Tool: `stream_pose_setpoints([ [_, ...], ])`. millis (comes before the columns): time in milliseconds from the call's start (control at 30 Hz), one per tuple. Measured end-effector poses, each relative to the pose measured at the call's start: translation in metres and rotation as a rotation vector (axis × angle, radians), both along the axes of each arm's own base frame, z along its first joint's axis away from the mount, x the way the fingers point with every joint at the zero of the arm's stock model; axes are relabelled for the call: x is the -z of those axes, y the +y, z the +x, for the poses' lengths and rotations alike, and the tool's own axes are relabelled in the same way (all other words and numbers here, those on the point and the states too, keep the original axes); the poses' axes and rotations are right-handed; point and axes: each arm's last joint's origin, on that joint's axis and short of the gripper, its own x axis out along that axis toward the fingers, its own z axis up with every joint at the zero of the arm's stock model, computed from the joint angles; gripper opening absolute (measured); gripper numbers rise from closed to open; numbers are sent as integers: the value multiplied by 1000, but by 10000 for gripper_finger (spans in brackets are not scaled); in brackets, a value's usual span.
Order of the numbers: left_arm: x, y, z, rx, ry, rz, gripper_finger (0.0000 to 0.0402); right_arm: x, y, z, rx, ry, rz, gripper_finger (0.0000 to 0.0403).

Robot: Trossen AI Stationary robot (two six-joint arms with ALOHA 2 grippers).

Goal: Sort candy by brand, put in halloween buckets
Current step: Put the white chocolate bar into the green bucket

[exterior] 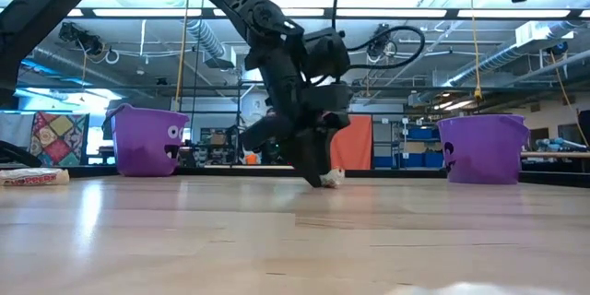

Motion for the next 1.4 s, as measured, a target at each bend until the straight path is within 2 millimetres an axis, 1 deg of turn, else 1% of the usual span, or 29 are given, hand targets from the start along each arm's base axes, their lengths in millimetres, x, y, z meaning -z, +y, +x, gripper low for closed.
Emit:
stream_pose_setpoints([
  [133, 0, -1, 0, -54, 10, -7, 124, 0, 0, 1, -5, -9, 3, 148],
  [200, -1, -1, 1, -88, 16, -22, 112, 0, 0, 1, -15, -10, -1, 148],
  [267, -3, -1, 1, -110, 28, -33, 88, 0, 0, 1, -18, -12, -2, 148],
  [367, -3, -1, 2, -158, 30, -60, 32, 0, 0, 1, -29, -14, -9, 148],
  [400, -3, -1, 2, -180, 27, -78, 19, 0, 0, 1, -39, -16, -17, 148],
  [533, -3, -2, 3, -296, 27, -166, 15, 0, 0, 1, -102, -25, -47, 148],
  [633, -5, -6, 3, -386, 34, -210, 13, 0, 0, 0, -185, -28, -85, 148],
  [733, -16, -10, 3, -449, 74, -241, 12, 1, -1, -3, -251, -10, -116, 148],
  [800, -25, -14, 5, -477, 68, -258, 12, 2, -1, -4, -275, 10, -116, 148],
  [867, -30, -21, 6, -500, 84, -271, 11, 2, 2, -8, -292, 35, -104, 148],
  [967, -33, -34, 9, -530, 84, -295, 11, 3, 12, -13, -320, 37, -115, 148],
  [1133, -36, -57, 16, -619, 55, -365, 10, 2, 30, -24, -343, -5, -203, 148],
  [1267, -42, -85, 23, -656, -7, -444, 10, 2, 45, -33, -367, -39, -230, 148],
  [1400, -48, -114, 31, -630, -61, -560, 11, 2, 57, -42, -425, -48, -230, 148],
])
